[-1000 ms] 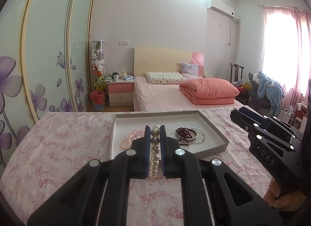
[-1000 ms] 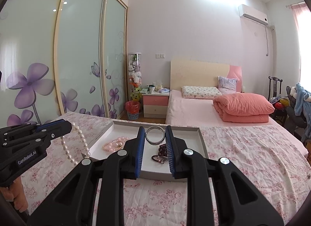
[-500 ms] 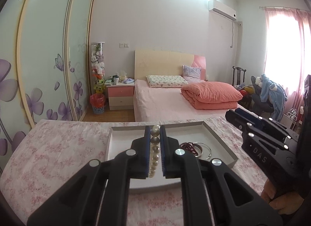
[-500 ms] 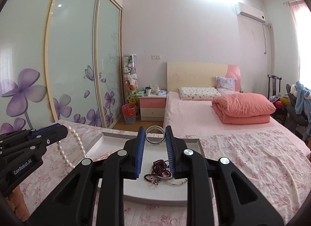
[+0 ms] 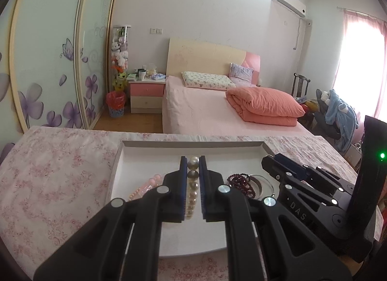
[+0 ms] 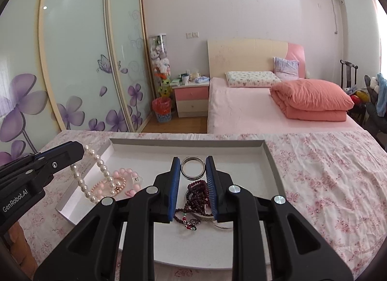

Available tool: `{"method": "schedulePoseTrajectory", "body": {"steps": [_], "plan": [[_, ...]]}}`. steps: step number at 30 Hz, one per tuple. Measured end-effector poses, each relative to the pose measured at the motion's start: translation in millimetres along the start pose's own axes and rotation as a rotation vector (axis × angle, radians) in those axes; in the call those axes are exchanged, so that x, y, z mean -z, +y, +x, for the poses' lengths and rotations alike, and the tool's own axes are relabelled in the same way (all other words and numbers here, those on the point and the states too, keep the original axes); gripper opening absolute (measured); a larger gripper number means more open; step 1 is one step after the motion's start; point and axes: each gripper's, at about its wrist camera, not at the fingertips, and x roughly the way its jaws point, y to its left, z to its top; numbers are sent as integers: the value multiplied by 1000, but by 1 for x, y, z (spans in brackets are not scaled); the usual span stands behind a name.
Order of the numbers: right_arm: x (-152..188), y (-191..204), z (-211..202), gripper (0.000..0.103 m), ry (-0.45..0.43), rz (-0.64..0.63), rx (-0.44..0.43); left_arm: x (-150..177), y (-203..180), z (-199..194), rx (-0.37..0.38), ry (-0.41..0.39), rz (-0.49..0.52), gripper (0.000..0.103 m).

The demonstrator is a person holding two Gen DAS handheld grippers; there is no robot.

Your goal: Organize jewelry

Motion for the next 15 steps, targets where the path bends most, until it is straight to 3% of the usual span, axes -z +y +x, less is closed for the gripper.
{"method": "schedulePoseTrajectory", "body": {"steps": [5,8,15], "plan": [[4,1,7,26,35,7,8,6,7,13,-12,27,-16,12],[3,-3,3,52,21,19,32,8,19,10,-43,21,-48,35],[0,-18,-13,55,2,68,66,9,53,-15,-100,-12,-124,60]]}}
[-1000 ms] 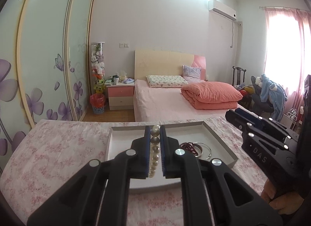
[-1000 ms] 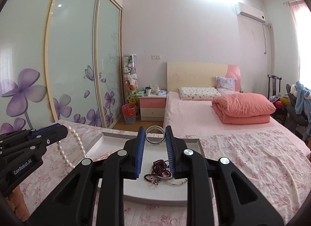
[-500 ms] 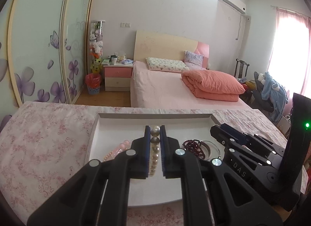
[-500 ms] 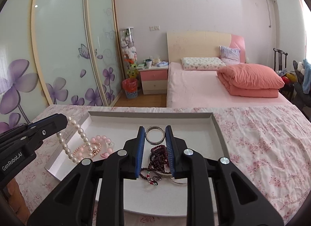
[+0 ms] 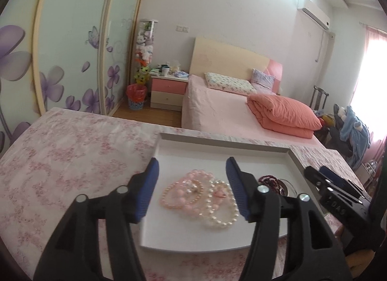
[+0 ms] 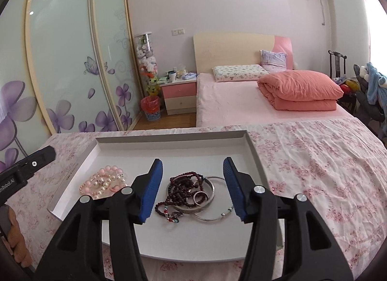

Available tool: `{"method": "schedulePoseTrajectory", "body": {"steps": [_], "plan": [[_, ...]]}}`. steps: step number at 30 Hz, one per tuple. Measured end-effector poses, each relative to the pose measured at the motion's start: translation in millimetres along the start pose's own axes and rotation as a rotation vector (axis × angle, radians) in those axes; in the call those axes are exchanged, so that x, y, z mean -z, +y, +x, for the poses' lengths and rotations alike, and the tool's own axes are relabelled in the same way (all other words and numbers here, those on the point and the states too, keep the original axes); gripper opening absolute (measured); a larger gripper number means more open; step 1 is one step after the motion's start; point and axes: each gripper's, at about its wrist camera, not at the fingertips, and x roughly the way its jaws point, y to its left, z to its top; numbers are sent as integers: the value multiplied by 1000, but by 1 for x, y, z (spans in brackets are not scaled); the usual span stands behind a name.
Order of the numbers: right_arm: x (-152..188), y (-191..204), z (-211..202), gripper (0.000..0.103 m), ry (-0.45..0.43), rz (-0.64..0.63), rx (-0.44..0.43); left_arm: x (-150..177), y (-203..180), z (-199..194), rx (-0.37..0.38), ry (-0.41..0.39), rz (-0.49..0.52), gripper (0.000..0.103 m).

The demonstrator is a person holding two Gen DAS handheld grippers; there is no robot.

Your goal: Organize jewelry

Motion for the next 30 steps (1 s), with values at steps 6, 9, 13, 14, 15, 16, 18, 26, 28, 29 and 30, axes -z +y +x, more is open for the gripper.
{"method": "schedulePoseTrajectory", "body": {"steps": [6,9,13,14,15,16,18,26,28,29,30], "plan": [[1,-2,-21,65,-12,-1,4,6,22,-26,-38,-9,-20,72],[6,0,-40,75,-19,-8,4,14,31,-45,-49,-18,-13,80],[17,0,-69,92,-17,-7,4,27,39,-77,-50,-34,1,95],[20,1,-76,96,-20,-7,4,29,39,-84,-50,-40,9,96],[23,1,-82,100,-23,-10,4,34,39,-93,-49,-52,21,99],[27,2,-90,101,-28,-16,7,38,38,-102,-51,-65,33,99],[31,3,-98,101,-27,-29,13,45,37,-115,-49,-78,50,99],[58,8,-130,101,-33,-41,7,70,20,-151,-35,-119,86,99],[64,8,-137,101,-43,-40,10,78,14,-160,-42,-141,103,99],[67,9,-141,101,-51,-44,11,81,11,-163,-47,-148,110,99],[69,9,-144,101,-56,-48,13,84,8,-166,-51,-154,117,99]]}}
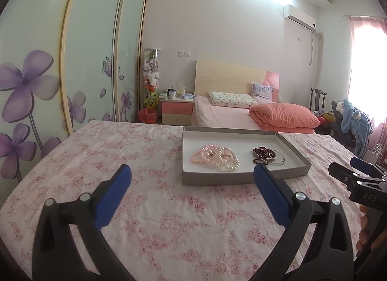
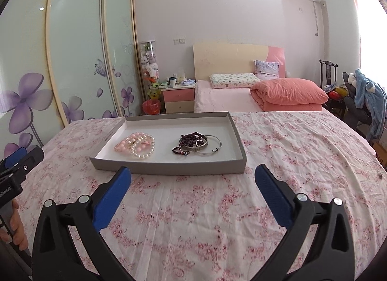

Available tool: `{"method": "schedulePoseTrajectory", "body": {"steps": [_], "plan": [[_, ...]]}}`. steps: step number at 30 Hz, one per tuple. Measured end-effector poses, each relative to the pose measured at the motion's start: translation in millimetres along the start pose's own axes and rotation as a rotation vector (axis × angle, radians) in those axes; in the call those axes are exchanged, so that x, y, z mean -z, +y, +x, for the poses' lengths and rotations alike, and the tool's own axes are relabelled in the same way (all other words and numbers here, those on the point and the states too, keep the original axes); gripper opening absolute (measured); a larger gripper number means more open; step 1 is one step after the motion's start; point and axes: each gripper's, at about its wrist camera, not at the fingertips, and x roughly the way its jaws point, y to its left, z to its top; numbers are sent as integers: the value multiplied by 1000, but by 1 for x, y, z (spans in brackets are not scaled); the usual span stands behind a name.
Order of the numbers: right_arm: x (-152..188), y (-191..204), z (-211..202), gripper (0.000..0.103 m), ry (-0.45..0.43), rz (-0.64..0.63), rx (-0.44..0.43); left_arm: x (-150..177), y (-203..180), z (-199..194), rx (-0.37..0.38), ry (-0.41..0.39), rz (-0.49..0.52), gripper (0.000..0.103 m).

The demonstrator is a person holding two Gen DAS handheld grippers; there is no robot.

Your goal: Organize jewelry

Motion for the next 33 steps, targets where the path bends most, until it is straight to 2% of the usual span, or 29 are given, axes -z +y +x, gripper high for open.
{"method": "schedulePoseTrajectory", "body": {"steps": [9,33], "plan": [[15,12,-23,101,-57,-53,-1,12,-10,-22,-1,-23,17,99],[21,9,-25,101,-47,-19,-24,19,-10,-17,15,6,16,99]]}}
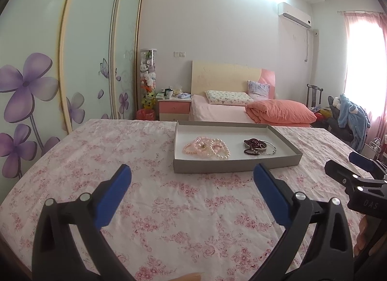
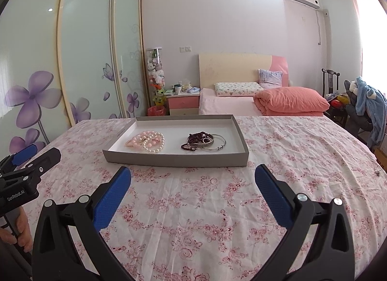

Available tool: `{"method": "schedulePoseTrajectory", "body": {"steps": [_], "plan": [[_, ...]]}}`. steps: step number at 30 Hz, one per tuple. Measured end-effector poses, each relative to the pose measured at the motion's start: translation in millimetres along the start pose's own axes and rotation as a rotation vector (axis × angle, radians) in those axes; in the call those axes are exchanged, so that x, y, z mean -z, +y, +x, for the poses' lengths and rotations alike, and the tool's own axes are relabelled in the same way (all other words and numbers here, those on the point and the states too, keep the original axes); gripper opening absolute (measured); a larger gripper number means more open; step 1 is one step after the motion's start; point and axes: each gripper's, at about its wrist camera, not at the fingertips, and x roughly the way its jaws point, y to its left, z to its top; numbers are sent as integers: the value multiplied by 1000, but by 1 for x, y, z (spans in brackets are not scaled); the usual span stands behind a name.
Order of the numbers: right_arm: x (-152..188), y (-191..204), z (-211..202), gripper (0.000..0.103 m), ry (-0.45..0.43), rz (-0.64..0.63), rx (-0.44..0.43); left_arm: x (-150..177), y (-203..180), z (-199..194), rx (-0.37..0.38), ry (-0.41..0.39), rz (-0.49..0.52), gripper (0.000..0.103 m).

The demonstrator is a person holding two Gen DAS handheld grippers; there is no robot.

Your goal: Organize jewelry

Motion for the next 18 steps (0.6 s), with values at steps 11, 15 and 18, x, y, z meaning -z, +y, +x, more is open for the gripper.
{"method": "schedulePoseTrajectory", "body": {"steps": [11,15,18], "plan": [[0,1,1,101,5,2,2,0,1,2,-1,7,-5,99],[0,1,2,101,8,4,2,0,1,2,-1,7,-5,99],[0,1,2,101,9,4,2,0,1,2,0,8,-6,99]]}}
